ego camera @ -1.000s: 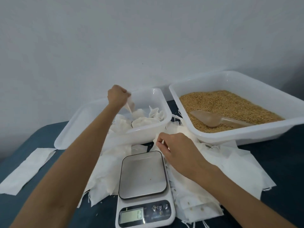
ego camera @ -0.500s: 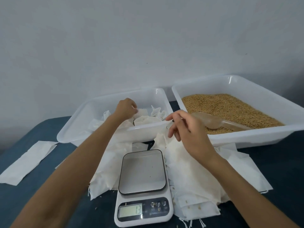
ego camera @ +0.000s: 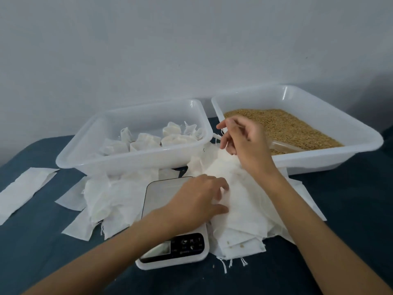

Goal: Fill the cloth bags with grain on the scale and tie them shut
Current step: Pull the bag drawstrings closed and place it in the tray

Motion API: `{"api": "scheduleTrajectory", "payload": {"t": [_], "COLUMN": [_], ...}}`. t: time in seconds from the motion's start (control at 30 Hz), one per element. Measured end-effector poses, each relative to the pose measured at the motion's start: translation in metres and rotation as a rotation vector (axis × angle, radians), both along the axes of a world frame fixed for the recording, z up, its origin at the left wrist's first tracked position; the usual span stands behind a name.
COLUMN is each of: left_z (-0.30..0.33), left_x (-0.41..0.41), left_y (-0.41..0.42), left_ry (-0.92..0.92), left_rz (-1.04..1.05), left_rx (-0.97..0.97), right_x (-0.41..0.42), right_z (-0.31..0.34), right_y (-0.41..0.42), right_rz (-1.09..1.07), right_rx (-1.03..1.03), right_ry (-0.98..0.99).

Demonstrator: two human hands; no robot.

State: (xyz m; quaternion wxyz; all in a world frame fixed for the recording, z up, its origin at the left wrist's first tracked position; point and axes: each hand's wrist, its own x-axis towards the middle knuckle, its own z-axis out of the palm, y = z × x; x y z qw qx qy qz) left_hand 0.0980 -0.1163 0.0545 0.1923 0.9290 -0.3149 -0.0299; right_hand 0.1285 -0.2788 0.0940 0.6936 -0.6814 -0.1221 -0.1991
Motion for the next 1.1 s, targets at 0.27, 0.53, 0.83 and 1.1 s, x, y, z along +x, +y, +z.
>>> {"api": "scheduleTrajectory", "payload": {"t": [0.27,0.53,0.83,1.1], "left_z": [-0.004,-0.005,0.007,0.001], "left_x": [-0.001,0.010,0.018,0.019], "left_y": [0.001,0.000,0.017,0.049], "left_ry": [0.064,0.346,0.360,0.390], "left_rz": [0.066,0.191,0.233,0.334], "left_rx": [-0.253,-0.605,-0.865,-1.210], "right_x": [0.002,0.004,0.005,-0.009], "right_z": [-0.002,-0.003,-0.006,-0.014], "right_y": [0.000,-0.001,-0.001,0.020], "right_rz": [0.004,-0.001,-0.015,-0.095], "right_rx": [0.004,-0.022,-0.066,-0.339], "right_ry": [0.004,0.006,-0.020,-0.195]}}
